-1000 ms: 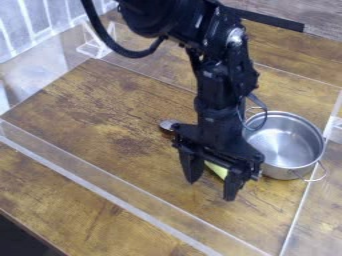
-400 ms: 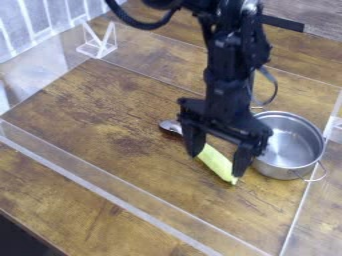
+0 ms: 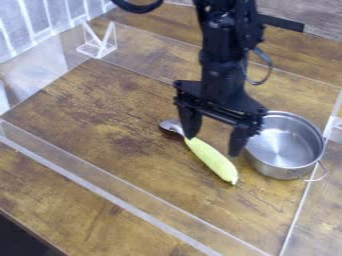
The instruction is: Move the green spoon to the right
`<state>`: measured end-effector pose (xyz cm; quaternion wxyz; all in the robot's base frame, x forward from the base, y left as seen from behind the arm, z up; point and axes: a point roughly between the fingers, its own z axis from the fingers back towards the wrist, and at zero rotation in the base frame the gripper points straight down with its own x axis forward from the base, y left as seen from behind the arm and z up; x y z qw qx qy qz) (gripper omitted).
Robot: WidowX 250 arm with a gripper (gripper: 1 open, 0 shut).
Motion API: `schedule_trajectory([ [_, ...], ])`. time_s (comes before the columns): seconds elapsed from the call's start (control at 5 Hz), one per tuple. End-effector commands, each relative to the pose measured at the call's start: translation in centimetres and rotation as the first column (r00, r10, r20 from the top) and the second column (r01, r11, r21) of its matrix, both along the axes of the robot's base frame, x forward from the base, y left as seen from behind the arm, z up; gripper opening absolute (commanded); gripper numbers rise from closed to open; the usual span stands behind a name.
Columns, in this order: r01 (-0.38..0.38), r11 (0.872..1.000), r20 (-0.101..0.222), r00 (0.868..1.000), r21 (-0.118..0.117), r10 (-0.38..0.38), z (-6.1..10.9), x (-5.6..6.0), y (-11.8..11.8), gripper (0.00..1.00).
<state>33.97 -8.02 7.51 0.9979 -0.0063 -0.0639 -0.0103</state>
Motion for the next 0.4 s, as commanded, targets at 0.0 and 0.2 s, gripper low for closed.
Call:
schedule_trajectory([
  [0.0, -0.028, 1.0, 0.085, 0.996, -0.003, 0.029, 1.5, 0.3, 2.1, 1.0],
  [0.2, -0.036, 0.999, 0.098, 0.994, -0.007, 0.037, 0.3, -0.6, 1.6, 1.0],
])
